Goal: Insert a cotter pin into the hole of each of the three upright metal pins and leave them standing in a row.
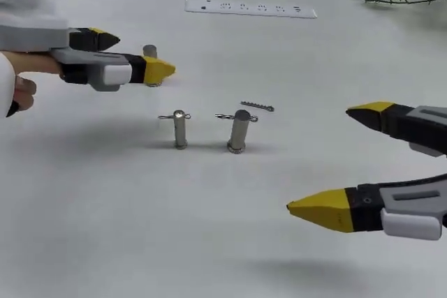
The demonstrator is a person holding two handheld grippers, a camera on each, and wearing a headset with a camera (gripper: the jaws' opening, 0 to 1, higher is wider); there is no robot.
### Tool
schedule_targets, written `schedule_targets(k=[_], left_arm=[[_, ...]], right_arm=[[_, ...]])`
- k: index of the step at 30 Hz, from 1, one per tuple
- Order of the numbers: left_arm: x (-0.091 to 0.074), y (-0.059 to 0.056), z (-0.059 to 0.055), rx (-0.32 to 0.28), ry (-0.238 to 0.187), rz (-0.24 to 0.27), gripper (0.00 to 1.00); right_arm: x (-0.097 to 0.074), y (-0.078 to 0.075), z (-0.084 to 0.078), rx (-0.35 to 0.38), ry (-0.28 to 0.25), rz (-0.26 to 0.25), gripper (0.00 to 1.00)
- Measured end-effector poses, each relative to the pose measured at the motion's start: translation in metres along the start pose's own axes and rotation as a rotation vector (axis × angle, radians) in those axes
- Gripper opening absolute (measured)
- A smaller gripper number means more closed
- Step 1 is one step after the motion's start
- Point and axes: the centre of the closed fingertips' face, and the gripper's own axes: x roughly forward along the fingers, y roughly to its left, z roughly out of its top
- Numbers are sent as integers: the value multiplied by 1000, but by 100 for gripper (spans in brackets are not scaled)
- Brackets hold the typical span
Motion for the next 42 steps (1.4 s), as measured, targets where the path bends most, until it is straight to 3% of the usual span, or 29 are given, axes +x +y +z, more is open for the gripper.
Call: schedule_targets(k=[8, 18, 21, 26, 31, 34, 42], left_arm=[[19, 15, -6, 6, 11, 35, 48], [38, 16, -13, 55, 27, 51, 30], [40, 19, -16, 95, 40, 68, 22], [42, 22, -18, 98, 42, 71, 10], [43, 23, -18, 123, 43, 74, 10], [43, 26, -19, 77, 37, 73, 10], [41, 33, -19, 69, 43, 98, 9]], right_arm=[[-1, 1, -5, 17, 9, 12, 97], [1, 7, -10, 34, 25, 29, 96], [1, 10, -12, 33, 33, 43, 96], [2, 15, -15, 21, 55, 60, 95], [2, 19, -20, 17, 73, 70, 94], [1, 19, -22, 22, 74, 69, 94], [0, 19, -25, 51, 65, 58, 93]])
